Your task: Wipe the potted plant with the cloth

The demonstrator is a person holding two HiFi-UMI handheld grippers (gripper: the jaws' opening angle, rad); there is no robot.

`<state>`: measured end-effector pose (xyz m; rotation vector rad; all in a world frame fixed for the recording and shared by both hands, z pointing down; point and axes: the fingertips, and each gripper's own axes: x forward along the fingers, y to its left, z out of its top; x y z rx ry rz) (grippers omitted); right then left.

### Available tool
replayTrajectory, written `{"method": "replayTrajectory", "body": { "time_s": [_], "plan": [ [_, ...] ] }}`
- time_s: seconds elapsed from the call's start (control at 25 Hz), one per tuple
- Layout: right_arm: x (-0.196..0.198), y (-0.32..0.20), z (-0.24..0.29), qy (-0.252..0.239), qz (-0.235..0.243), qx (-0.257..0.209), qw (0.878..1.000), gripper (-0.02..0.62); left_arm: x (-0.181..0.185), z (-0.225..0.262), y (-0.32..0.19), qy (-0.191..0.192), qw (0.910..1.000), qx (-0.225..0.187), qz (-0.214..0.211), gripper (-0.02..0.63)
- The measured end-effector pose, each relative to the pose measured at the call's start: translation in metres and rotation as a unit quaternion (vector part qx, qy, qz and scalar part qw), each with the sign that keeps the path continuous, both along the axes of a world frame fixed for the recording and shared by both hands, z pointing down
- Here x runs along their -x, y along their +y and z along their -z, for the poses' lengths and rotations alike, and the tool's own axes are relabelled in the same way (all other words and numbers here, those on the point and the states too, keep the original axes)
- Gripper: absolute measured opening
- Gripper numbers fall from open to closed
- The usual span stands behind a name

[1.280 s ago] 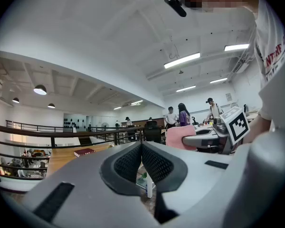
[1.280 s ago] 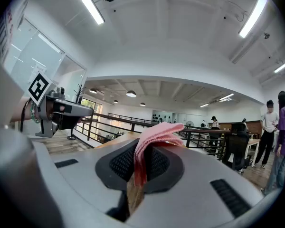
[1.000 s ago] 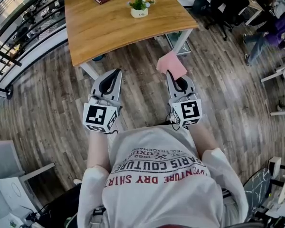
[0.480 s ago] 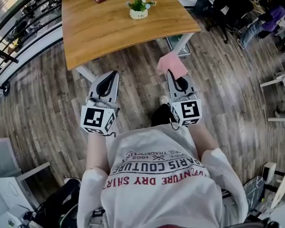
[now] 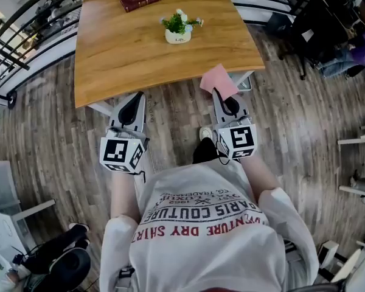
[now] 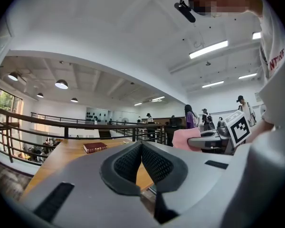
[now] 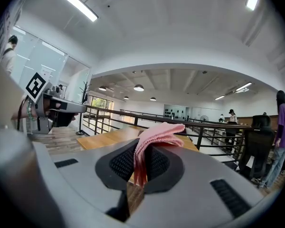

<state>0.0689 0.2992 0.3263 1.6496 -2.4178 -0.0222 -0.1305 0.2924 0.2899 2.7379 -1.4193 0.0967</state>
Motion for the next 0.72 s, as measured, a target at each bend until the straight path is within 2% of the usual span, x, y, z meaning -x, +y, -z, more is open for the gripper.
{"method": "replayTrajectory", "body": {
  "time_s": [0.4,0.52,0.72],
  "plan": [
    [-0.1,-0.158,0.004,0.013,0.08,0.005,0.997,0.037,-0.102,0.003,-0.124,-0.005,0.9973,-0.001,0.073,0.017],
    [-0.115,-0.187,-0.007,0.016,0.098,0.019,0.995,0.037,-0.117,-0.006,-0.144,-0.014,0.9954,0.013,0.093,0.017],
    [-0.126,-0.227,-0.038,0.036,0.116,0.055,0.991,0.037,-0.122,-0.029,-0.172,-0.027,0.9916,0.045,0.118,0.017]
  ]
}}
